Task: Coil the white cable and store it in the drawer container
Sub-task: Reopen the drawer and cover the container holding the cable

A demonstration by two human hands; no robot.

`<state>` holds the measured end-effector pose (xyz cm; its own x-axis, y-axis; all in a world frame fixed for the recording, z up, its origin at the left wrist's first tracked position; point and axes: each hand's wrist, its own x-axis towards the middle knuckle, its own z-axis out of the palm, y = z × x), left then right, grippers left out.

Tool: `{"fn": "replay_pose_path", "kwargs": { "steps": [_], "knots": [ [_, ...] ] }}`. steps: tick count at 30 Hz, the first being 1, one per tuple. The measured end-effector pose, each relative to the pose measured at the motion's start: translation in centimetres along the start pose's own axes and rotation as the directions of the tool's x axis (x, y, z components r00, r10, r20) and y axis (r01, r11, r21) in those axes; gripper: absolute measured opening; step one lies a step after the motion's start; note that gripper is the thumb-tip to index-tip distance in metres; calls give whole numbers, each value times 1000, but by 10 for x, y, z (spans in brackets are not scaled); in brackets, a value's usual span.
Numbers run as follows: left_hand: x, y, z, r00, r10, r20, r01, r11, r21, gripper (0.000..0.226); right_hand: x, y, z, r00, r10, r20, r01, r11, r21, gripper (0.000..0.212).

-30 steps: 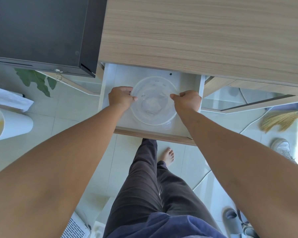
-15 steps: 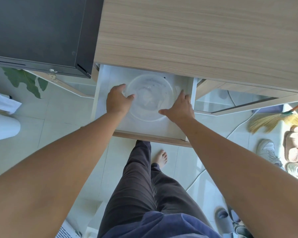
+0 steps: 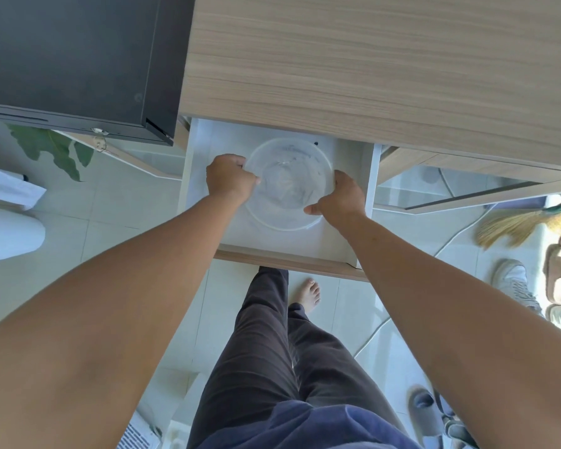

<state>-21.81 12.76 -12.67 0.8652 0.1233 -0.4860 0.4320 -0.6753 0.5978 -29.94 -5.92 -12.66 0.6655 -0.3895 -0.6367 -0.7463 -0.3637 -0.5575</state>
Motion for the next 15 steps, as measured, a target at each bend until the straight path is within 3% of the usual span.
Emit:
{"fn": "replay_pose_path", "kwargs": {
  "steps": [3,4,6,8,11,15],
  "knots": [
    [-2,-6,-8,991,97,97,-98,995,5,22,0,2,-2,999,26,21,-27,995,99,94],
    [-3,-11,-14,971,159,180,-167,986,28,37,0,3,-2,999,32,33,-36,992,121,98],
    [-10,-24,-28,894,209,396,-286,947,145,97,0,2,-5,997,44,60,-51,989,138,100],
    [-17,-33,-35,819,193,540,-428,832,353,137,2,0,-8,994,53,93,-66,987,144,101],
    [-26,-39,-24,825,221,520,-511,685,519,146,2,-3,-9,991,61,115,-76,988,131,102],
    [-30,-45,-8,849,324,418,-521,649,554,138,3,-1,-8,991,77,110,-90,989,121,101]
  ]
}}
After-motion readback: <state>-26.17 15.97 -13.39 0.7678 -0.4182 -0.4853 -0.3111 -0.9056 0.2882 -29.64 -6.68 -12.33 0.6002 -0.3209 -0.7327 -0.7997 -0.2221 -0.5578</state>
